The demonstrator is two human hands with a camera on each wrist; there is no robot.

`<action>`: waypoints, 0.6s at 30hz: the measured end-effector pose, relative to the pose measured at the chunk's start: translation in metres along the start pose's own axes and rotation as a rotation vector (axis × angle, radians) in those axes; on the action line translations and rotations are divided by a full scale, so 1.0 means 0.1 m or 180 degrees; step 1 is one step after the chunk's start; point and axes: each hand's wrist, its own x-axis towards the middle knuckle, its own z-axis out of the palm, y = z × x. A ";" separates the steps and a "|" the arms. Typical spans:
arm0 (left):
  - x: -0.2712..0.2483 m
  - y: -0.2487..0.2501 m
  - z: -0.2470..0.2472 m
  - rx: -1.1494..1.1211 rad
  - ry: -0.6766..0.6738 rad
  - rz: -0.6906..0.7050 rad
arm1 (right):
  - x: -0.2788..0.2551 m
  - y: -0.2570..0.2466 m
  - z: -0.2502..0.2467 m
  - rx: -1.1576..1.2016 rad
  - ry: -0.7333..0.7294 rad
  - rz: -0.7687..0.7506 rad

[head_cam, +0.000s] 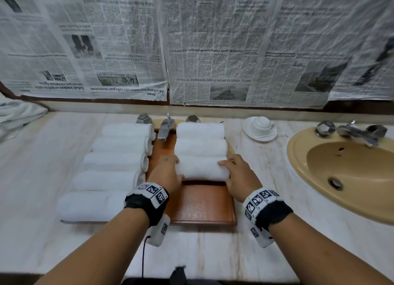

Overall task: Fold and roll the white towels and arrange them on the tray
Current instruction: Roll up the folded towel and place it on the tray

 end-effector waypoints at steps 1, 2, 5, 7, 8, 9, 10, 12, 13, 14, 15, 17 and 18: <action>-0.02 -0.02 0.02 -0.0065 0.0037 -0.0119 | -0.02 0.02 0.02 0.0049 0.0006 0.0080; -0.03 -0.04 0.04 -0.0184 0.0050 -0.0217 | -0.03 0.03 0.02 0.0095 -0.0016 0.0159; -0.04 -0.05 0.10 -0.0483 0.0028 -0.0393 | -0.07 0.06 0.05 0.0147 -0.0085 0.0296; -0.04 -0.03 0.11 -0.0530 0.0019 -0.0386 | -0.08 0.07 0.06 0.0166 -0.0092 0.0322; -0.04 -0.03 0.12 -0.0565 0.0004 -0.0384 | -0.08 0.06 0.07 0.0221 -0.0106 0.0346; -0.04 -0.03 0.13 -0.0603 -0.0024 -0.0380 | -0.07 0.06 0.08 0.0286 -0.0123 0.0372; -0.04 -0.05 0.14 -0.0623 -0.0047 -0.0357 | -0.07 0.05 0.08 0.0329 -0.0143 0.0395; -0.05 -0.09 0.13 -0.0615 -0.0080 -0.0283 | -0.06 0.01 0.08 0.0304 -0.0180 0.0417; -0.05 -0.10 0.11 -0.0606 -0.0097 -0.0234 | -0.06 0.00 0.08 0.0263 -0.0184 0.0415; -0.05 -0.11 0.09 -0.0593 -0.0105 -0.0177 | -0.06 -0.02 0.07 0.0221 -0.0175 0.0409; -0.05 -0.10 0.06 -0.0576 -0.0105 -0.0120 | -0.06 -0.03 0.07 0.0176 -0.0161 0.0404; -0.04 -0.09 0.03 -0.0555 -0.0079 -0.0044 | -0.07 -0.03 0.06 0.0093 -0.0119 0.0395; -0.04 -0.08 0.02 -0.0556 -0.0056 -0.0023 | -0.08 -0.03 0.05 0.0066 -0.0096 0.0387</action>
